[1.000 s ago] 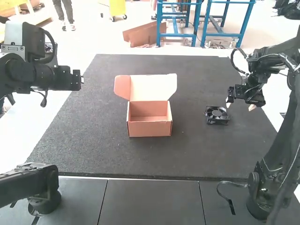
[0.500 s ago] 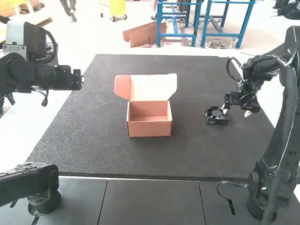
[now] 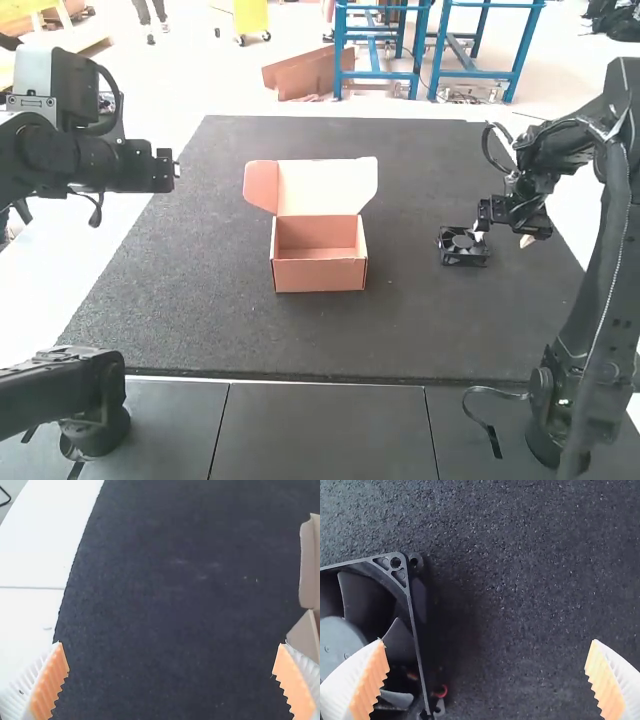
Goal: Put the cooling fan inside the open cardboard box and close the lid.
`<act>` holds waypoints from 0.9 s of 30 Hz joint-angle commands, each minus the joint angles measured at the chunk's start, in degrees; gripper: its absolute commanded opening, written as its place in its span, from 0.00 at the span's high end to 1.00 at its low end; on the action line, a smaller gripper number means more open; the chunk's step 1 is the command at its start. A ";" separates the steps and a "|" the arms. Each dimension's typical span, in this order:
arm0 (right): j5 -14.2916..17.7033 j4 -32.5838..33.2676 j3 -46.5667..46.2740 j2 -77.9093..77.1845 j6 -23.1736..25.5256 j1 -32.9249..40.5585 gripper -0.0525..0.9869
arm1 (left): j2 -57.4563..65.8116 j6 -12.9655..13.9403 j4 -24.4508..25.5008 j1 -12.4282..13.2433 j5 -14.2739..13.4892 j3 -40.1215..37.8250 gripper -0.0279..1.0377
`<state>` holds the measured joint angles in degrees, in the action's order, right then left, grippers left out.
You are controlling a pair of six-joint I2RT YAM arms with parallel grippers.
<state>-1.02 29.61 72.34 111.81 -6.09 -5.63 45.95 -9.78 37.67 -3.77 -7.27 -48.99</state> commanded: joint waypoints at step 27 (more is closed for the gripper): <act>-7.16 6.52 8.17 2.10 4.94 0.35 0.96 | -0.51 -0.41 1.70 -0.36 0.50 -2.86 0.06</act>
<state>-6.15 35.11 77.23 116.31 -2.02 -4.58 45.95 -9.93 39.46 -3.77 -7.27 -48.99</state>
